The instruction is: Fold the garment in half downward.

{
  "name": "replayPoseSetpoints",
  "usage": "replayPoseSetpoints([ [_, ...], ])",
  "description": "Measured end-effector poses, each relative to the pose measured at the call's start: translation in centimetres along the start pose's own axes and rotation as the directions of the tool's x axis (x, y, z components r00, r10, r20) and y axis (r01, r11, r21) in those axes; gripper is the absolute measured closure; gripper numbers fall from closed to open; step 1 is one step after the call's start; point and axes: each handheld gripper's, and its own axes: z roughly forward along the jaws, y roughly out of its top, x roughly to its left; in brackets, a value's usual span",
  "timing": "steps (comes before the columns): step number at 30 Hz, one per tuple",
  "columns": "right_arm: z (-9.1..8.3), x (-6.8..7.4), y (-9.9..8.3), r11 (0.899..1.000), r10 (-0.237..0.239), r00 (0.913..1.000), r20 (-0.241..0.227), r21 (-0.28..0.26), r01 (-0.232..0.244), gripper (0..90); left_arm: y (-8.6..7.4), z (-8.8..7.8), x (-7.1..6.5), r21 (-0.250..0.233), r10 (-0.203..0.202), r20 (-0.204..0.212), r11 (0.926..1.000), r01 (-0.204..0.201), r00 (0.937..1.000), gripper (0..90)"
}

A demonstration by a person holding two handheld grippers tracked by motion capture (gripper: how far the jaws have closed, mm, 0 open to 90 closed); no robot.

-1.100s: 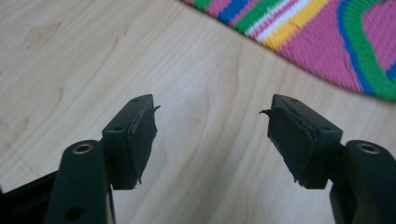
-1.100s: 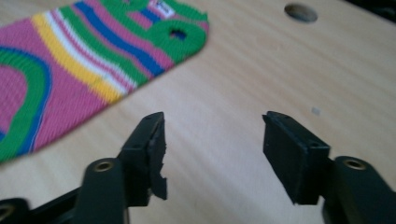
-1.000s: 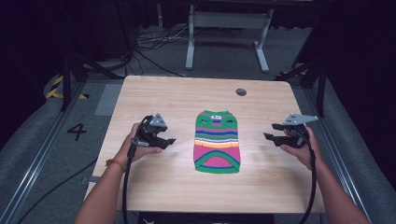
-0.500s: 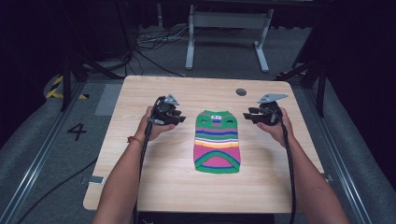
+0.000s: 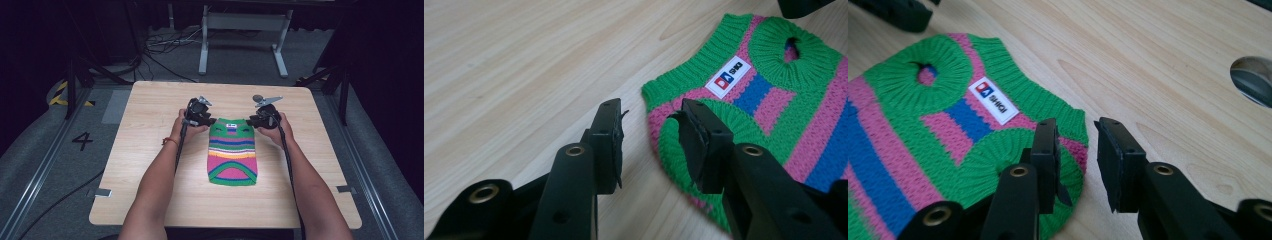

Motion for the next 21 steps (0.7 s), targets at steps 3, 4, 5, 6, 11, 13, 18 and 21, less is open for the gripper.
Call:
replayPoseSetpoints([
  [3,0.7,-0.3,-0.2,1.0,0.029,0.9996,0.001,0.006,-0.029,69.6,-0.1,1.1,-0.2,0.007,-0.01,-0.029,0.9999,0.01,0.9995,56.6],
  [4,0.9,-0.3,-0.2,0.999,0.038,0.9993,0.003,0.003,-0.038,69.8,-0.1,1.3,-0.3,0.01,-0.01,-0.045,0.9999,0.011,0.9989,53.3],
  [5,1.0,-0.4,-0.3,0.999,0.048,0.9988,-0.003,0.005,-0.048,70.4,-0.2,1.6,-0.3,0.009,-0.019,-0.053,0.9998,0.019,0.9984,50.2],
  [6,1.1,-0.5,-0.3,0.999,0.052,0.9986,-0.001,0.011,-0.052,70.8,-0.2,1.7,-0.2,0.01,-0.028,-0.04,0.9995,0.029,0.9988,52.2],
  [11,1.7,-0.6,-0.5,0.996,0.091,0.9958,-0.013,0.01,-0.09,72.3,-0.3,1.9,-0.2,0.007,-0.053,-0.011,0.9986,0.053,0.9985,56.4],
  [13,1.8,-0.5,-0.5,0.996,0.089,0.9959,-0.016,0.014,-0.088,73.3,-0.4,1.8,-0.3,0.001,-0.054,-0.008,0.9985,0.054,0.9985,61.0],
  [18,1.9,-0.3,-0.6,0.995,0.094,0.9954,-0.022,0.023,-0.093,77.6,-0.7,1.7,-0.3,-0.013,-0.063,0.031,0.9979,0.063,0.9975,75.9],
  [21,1.9,-0.2,-0.6,0.996,0.089,0.9954,-0.036,0.027,-0.088,83.8,-0.7,1.6,-0.4,-0.003,-0.052,0.04,0.9986,0.052,0.9979,81.6],
])
